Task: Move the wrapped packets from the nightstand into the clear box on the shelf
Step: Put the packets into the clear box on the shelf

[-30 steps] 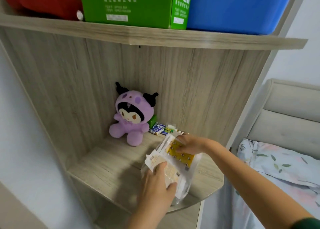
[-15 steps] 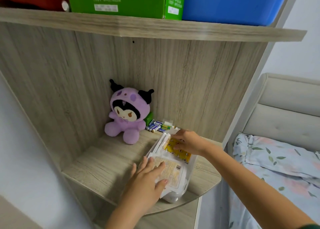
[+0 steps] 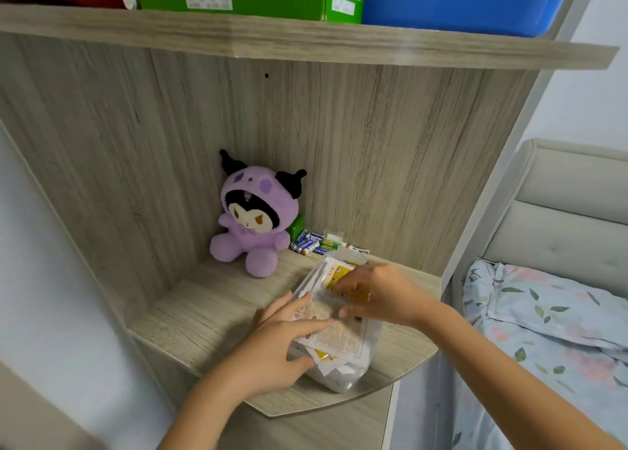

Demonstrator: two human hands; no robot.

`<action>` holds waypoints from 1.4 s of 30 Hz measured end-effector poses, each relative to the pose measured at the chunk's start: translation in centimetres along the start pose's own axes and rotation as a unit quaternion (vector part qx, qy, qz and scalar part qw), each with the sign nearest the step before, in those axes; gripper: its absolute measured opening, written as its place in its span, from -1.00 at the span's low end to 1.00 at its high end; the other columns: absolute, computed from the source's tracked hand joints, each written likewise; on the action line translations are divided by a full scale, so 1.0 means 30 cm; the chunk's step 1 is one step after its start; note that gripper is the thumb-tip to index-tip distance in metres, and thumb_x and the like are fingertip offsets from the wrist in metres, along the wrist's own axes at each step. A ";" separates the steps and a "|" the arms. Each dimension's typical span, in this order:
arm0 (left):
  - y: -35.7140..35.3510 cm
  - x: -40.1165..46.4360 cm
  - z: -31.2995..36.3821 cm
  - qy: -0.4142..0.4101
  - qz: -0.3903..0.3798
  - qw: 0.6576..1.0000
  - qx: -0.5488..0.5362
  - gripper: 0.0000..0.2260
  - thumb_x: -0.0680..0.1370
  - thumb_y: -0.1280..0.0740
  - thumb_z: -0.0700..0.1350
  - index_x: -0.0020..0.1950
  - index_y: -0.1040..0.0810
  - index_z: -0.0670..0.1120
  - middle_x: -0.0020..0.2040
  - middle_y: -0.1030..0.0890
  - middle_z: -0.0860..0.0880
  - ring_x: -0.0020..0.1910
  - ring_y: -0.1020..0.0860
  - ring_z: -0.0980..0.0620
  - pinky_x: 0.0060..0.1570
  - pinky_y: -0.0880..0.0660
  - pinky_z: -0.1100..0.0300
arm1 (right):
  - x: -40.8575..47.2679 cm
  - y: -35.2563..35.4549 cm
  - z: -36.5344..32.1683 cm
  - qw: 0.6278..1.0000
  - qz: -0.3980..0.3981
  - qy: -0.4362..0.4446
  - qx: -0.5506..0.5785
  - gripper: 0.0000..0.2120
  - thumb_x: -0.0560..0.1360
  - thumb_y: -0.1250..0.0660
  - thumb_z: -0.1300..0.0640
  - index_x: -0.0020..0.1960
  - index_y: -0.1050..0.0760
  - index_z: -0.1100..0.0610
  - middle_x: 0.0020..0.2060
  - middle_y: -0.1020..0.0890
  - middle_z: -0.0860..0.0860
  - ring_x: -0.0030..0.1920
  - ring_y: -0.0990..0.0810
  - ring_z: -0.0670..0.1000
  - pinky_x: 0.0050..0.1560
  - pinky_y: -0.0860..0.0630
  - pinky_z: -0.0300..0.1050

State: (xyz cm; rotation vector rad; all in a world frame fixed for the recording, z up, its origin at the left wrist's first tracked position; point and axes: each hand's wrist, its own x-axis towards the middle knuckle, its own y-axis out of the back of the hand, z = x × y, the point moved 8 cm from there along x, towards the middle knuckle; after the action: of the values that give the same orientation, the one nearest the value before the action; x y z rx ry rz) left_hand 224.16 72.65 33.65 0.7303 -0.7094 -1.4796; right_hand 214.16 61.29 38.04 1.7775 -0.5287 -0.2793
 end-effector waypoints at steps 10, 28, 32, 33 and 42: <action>0.012 0.036 0.072 -0.040 0.045 0.996 0.063 -0.71 0.34 -0.45 0.22 0.04 -0.53 0.45 0.37 -0.31 0.38 0.43 -0.02 0.37 0.50 0.26 -0.10 | -0.043 -0.103 0.040 0.994 -0.070 -0.058 0.052 -0.51 0.45 -0.40 -0.13 0.31 -0.49 0.05 -0.03 -0.59 -0.07 -0.16 -0.48 -0.14 -0.19 -0.37 -0.47; -0.086 0.006 0.094 -0.088 0.183 0.979 0.021 -0.79 0.40 -0.30 0.22 -0.17 -0.65 0.16 0.07 -0.46 0.29 0.16 -0.38 0.27 0.18 -0.37 0.21 | -0.053 -0.125 0.009 0.998 -0.042 0.005 0.043 -0.63 0.55 -0.28 -0.06 0.35 -0.45 -0.07 0.18 -0.58 -0.12 0.09 -0.36 -0.11 0.13 -0.27 -0.27; -0.076 0.002 0.046 -0.083 0.093 0.992 -0.032 -0.76 0.46 -0.27 0.16 0.08 -0.60 0.17 0.23 -0.34 0.35 0.33 -0.27 0.32 0.35 -0.18 0.38 | -0.068 -0.148 0.020 0.999 -0.034 -0.023 0.034 -0.63 0.55 -0.23 -0.15 0.33 -0.45 -0.11 0.16 -0.58 -0.08 0.18 -0.39 -0.06 0.23 -0.36 -0.13; -0.068 0.006 0.039 -0.074 0.075 0.994 -0.037 -0.79 0.48 -0.33 0.11 0.10 -0.56 0.19 0.26 -0.31 0.35 0.35 -0.24 0.36 0.33 -0.13 0.47 | -0.070 -0.152 0.022 0.998 -0.034 -0.030 0.034 -0.62 0.54 -0.23 -0.17 0.32 -0.44 -0.13 0.15 -0.56 -0.06 0.18 -0.39 -0.05 0.23 -0.37 -0.11; -0.016 0.094 0.033 -0.041 0.044 0.998 -0.013 -0.75 0.31 -0.54 0.10 -0.16 -0.51 0.12 0.15 -0.36 0.32 0.24 -0.29 0.34 0.15 -0.21 0.52 | -0.128 -0.117 0.000 0.996 0.062 -0.045 0.038 -0.37 0.39 -0.09 -0.43 0.22 -0.54 -0.05 0.05 -0.52 -0.04 0.10 -0.39 -0.07 0.12 -0.36 -0.23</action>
State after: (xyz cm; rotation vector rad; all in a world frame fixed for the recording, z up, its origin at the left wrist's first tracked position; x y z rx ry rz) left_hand 223.02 69.85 33.79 0.6145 -0.7732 -1.4422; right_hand 211.54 63.85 34.36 1.8026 -0.7208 -0.2567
